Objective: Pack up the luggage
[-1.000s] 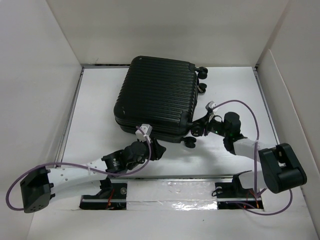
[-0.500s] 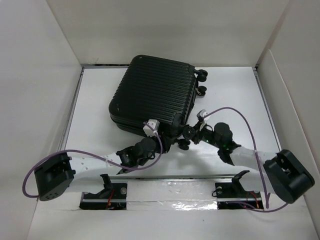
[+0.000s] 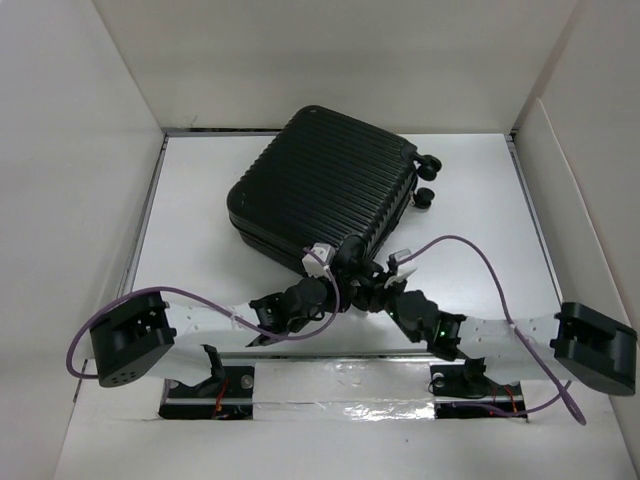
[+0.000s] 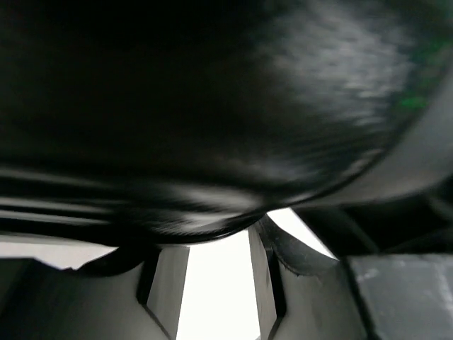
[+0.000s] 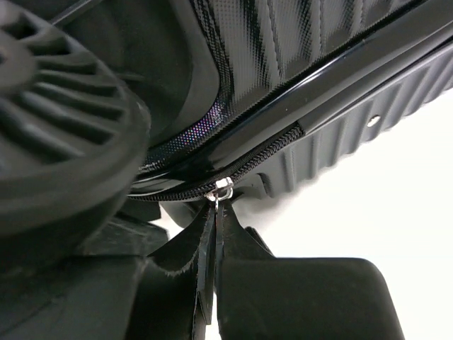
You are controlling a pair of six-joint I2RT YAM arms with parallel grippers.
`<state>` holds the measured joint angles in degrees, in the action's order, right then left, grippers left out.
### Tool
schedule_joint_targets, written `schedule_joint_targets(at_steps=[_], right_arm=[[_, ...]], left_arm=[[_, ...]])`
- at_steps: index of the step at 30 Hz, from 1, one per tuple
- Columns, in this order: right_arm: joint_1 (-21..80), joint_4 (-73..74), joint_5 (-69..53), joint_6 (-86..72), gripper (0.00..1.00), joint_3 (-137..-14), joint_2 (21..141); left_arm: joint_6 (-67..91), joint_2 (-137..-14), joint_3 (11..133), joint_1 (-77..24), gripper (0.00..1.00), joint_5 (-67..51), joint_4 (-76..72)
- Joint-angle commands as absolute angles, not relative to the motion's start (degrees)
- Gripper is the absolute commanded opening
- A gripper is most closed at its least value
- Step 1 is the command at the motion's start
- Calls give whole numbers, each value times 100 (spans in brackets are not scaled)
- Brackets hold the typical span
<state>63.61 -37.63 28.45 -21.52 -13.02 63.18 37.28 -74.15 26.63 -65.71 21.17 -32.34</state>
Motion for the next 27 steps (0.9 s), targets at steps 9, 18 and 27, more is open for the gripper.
schedule_joint_targets(at_steps=[9,18,27], right_arm=[[7000,-3128,2781,-2162,0,-2146,7252],[5169,-2778,872,-1222,0,-1837,6250],[3762,-2619,-614,-1107,0,-1573,5169]], left_arm=[[3551,-7094,3034,-6038,41,2365,-3886],[3929,-5274,2601,-6152,77,1153,-2856],[3806,-6266,3401,-6152,81,501,-2891]])
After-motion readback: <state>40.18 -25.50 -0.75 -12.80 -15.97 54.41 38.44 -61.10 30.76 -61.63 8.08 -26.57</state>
